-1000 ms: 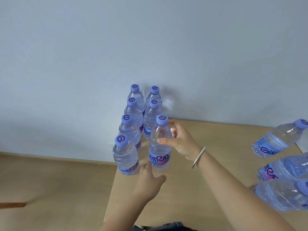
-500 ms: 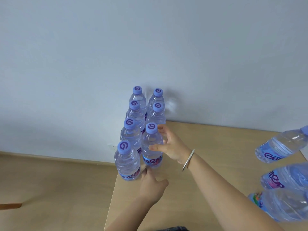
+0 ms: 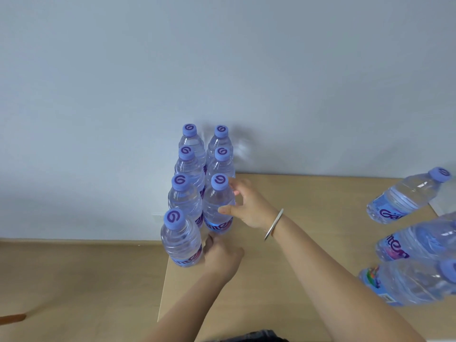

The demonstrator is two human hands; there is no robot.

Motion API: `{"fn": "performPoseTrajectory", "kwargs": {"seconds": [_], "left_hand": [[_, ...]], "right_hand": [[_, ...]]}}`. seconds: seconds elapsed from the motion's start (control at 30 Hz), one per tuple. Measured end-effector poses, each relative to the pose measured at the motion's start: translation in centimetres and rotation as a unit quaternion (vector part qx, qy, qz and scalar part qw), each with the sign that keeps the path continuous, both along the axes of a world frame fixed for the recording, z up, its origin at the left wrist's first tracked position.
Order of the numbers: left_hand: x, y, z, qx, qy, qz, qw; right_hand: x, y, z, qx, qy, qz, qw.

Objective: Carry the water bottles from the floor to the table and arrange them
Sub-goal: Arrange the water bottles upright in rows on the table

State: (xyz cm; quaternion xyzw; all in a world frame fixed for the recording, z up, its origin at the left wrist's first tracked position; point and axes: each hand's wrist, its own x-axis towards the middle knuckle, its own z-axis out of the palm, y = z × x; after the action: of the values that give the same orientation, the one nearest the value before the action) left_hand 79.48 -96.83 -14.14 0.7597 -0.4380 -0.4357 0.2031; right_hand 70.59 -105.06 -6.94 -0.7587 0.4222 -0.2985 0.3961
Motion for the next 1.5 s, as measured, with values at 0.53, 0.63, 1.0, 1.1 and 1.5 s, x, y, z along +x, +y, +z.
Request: {"fn": "performPoseTrajectory", "kwargs": {"seconds": [0.53,0.63,1.0,1.1,1.5], "left_hand": [[-9.3,2.7,3.3,0.011,0.022,-0.303,0.953],[-12.4,3.4,3.0,0.004,-0.001,-0.385,0.923],[-16.2,4.5,2.6,0.013,0.001,-0.447,0.894],[-15.4,4.0,2.4,0.008,0.002,-0.428,0.904],[-9.8,1.8,4.3,-0.057,0.167,-0.296,0.939]], "right_hand": [[-11.3,11.5,3.3,-0.150,-0.009,-0.480,0.864],[-16.5,14.3,4.2,-0.235,0.046,-0.593,0.768],[-22.6,15.9,-1.1,0.017,-0.040,-0.632,0.773],[-22.7,15.7,-1.3,-0.006,-0.028,-0.636,0.771],[-22.1,13.2,6.2,0.059,-0.201,-0.300,0.931]]}}
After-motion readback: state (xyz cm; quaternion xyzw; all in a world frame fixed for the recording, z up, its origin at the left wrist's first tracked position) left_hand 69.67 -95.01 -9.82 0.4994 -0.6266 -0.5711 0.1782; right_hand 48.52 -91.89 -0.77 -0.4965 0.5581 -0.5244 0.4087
